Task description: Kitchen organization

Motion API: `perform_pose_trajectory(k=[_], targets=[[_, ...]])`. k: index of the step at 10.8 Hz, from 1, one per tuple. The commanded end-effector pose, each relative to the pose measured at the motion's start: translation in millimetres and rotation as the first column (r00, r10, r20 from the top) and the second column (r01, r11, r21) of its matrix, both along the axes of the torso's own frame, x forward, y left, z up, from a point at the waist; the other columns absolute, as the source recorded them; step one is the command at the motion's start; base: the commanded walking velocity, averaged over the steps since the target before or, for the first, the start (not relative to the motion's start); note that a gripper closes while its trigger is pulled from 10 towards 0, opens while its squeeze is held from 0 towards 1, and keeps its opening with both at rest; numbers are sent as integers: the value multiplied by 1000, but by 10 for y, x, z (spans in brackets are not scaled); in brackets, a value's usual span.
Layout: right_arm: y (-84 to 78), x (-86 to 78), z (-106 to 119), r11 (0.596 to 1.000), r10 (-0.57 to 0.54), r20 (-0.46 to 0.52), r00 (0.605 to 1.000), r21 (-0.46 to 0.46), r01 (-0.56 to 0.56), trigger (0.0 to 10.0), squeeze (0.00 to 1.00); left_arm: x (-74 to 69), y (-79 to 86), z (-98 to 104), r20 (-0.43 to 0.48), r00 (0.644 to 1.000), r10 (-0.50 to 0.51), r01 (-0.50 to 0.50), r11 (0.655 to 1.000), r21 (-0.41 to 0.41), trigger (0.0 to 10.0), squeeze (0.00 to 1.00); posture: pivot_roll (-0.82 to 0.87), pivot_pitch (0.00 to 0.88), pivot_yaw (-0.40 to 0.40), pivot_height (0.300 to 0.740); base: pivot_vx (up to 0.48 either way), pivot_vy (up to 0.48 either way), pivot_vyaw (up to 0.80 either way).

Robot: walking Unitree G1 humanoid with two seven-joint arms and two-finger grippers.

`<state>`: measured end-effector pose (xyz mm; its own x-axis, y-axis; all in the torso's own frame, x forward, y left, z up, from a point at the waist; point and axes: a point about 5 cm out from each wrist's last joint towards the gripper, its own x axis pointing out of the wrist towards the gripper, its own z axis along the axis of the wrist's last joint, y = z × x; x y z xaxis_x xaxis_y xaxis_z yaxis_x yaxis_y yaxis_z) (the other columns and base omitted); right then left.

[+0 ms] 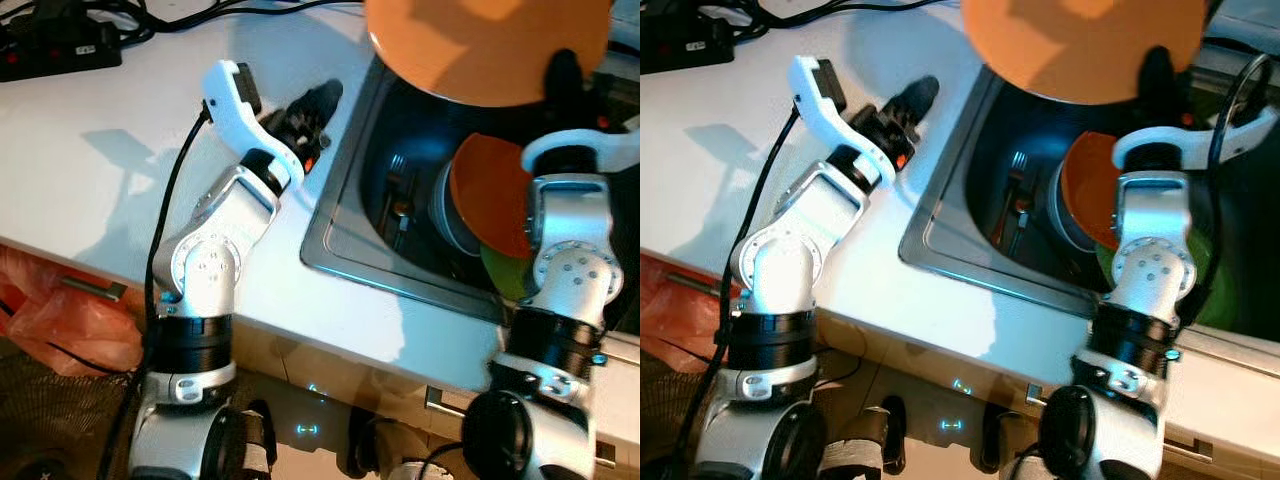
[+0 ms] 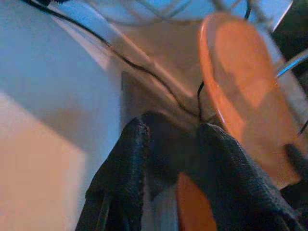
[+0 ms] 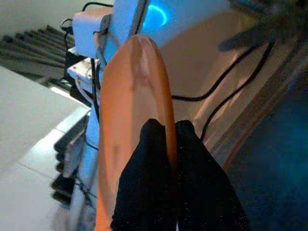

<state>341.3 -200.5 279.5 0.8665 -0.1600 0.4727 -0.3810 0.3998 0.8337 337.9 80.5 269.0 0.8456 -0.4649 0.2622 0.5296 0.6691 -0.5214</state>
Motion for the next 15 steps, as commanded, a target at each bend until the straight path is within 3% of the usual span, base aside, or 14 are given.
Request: perform_pose_trajectory(k=[1,4,8,10,11,12,15], targets=[[-15,-34,50,996,-33,36,999,-85,36,0,0,-39,-40,13,26,1000,-18,16,999,47,10000,0,112,270,-3,740,0,0,0],[-62,-44,-16,955,-103,7,995,-280,101,0,0,-43,5,-15,27,1000,-1,-1,997,74,10000,0,115,268,-6,740,0,0,0],[-268,-136,-47,934,-183,3,983,-312,175,0,0,-35,63,-32,27,999,17,-19,996,83,10000,0,105,267,-5,740,0,0,0],[-497,-198,61,898,-287,41,957,-337,284,0,0,-39,68,-40,29,999,20,-23,995,101,10000,0,106,273,-4,740,0,0,0],[-527,-222,101,893,-302,59,952,-333,304,10000,0,-40,71,-43,28,999,20,-23,994,104,10000,0,103,274,-4,740,0,0,0],[-546,-236,116,885,-323,65,944,-333,326,10000,0,-38,73,-53,27,999,21,-24,994,110,10000,0,102,275,-3,740,0,0,0],[-479,-260,128,826,-321,89,943,-461,324,10000,0,-39,91,-64,32,999,29,-33,990,140,10000,0,103,278,-3,740,0,0,0]])
